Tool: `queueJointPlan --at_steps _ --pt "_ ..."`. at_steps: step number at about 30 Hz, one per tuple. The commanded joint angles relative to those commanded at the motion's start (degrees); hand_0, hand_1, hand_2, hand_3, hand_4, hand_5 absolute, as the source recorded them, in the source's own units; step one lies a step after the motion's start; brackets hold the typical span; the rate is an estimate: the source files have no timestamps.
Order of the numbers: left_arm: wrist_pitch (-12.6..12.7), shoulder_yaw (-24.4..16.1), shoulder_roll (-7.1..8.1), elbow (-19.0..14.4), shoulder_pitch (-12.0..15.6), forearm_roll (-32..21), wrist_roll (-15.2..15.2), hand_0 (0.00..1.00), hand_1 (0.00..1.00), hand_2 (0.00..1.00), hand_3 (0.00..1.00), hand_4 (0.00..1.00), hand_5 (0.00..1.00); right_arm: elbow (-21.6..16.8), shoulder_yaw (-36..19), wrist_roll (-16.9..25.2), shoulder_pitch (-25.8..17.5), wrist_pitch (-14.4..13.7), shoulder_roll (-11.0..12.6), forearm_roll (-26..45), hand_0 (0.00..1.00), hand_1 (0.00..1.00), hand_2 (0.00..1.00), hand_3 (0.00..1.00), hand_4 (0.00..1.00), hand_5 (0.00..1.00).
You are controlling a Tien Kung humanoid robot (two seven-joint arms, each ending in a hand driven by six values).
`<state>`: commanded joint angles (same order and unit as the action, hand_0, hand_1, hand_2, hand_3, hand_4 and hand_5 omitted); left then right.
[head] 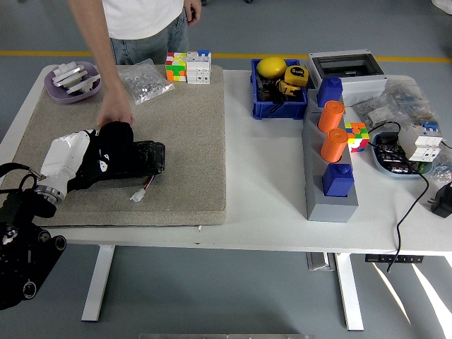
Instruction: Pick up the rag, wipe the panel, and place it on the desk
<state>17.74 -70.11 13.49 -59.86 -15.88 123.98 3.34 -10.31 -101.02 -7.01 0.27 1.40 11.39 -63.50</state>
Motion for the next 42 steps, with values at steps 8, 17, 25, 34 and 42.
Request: queueJointPlan --at_steps 8,17,25,34,42 --pt "-0.1 4.3 -0.94 -0.4 -0.8 -0.6 -0.2 0.25 0.135 0.566 0.43 0.002 0.002 0.0 0.2 0.1 0.2 0.1 0.1 0.3 0.771 0.637 0.689 0.605 0.998 0.546" --pt "-0.1 8.0 -1.64 -2.2 -1.7 -1.1 -0.4 0.25 0.135 0.565 0.43 0.002 0.002 0.0 0.7 0.3 0.2 0.2 0.2 0.8 0.77 0.637 0.689 0.605 0.998 0.545" --pt "0.0 9.1 -1.96 -3.4 -1.3 -1.3 -0.8 0.25 0.135 0.566 0.431 0.002 0.002 0.0 1.3 -0.1 0.1 0.0 0.2 1.4 0.769 0.637 0.689 0.605 0.998 0.545" --pt "0.5 6.1 -1.91 -1.1 -0.5 -0.6 -0.5 0.25 0.137 0.566 0.431 0.002 0.002 0.0 1.2 -0.1 0.1 -0.1 0.1 1.3 0.772 0.636 0.689 0.605 0.998 0.544" --pt "0.4 2.2 -0.14 0.9 0.1 1.5 -0.6 0.25 0.137 0.566 0.431 0.002 0.002 0.0 1.3 -0.2 -0.1 0.0 0.2 1.3 0.771 0.636 0.69 0.606 0.998 0.545"
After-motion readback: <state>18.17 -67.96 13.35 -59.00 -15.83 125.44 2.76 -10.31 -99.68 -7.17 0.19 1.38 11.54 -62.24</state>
